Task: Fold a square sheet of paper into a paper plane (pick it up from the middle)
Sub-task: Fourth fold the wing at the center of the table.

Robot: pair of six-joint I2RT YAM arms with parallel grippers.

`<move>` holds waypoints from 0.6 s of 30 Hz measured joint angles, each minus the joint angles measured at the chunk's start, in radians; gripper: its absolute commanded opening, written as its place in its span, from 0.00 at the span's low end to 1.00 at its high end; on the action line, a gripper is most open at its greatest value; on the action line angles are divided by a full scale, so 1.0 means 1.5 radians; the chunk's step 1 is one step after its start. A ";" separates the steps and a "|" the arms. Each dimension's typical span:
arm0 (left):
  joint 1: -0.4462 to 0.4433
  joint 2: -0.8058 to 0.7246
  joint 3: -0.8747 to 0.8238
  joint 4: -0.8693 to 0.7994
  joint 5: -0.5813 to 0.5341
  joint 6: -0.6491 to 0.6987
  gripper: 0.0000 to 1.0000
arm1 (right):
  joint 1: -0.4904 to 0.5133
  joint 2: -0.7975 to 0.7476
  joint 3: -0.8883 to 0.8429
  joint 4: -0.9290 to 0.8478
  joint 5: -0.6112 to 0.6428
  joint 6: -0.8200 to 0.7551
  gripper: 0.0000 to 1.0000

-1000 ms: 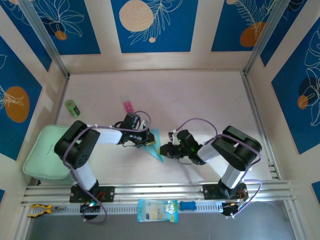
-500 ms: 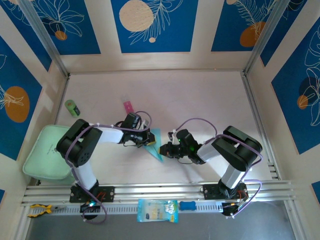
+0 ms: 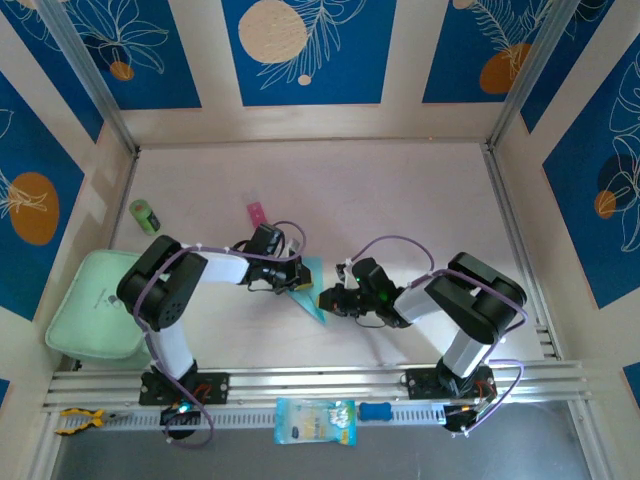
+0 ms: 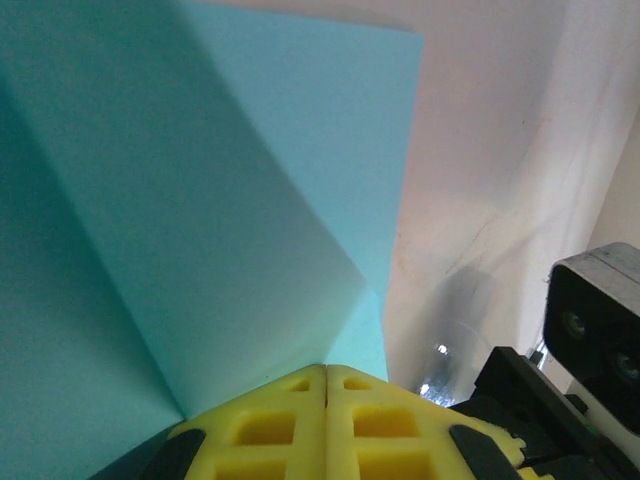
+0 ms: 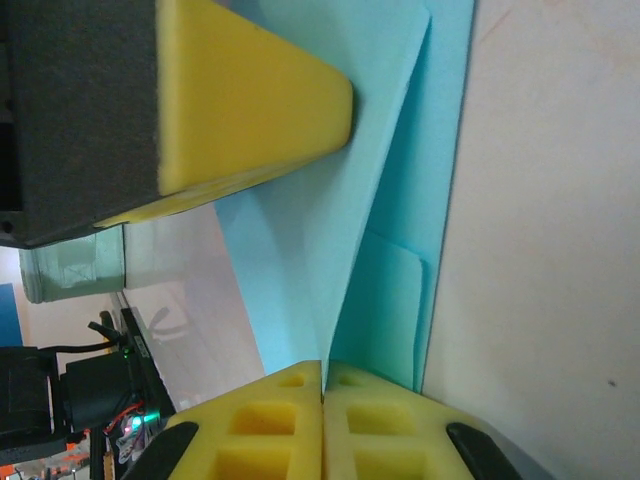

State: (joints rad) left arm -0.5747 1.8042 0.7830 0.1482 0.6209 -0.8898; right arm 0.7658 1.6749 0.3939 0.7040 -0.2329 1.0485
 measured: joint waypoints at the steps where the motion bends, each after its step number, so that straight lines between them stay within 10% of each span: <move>1: 0.000 0.001 0.000 0.000 0.001 0.002 0.03 | 0.001 -0.003 0.002 -0.008 0.002 0.000 0.10; 18: 0.000 0.004 0.005 -0.008 0.003 0.019 0.03 | 0.025 -0.056 0.007 -0.117 0.020 -0.004 0.09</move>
State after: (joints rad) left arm -0.5747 1.8095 0.7910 0.1364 0.6254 -0.8616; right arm 0.8036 1.5913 0.4038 0.5289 -0.2024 1.0420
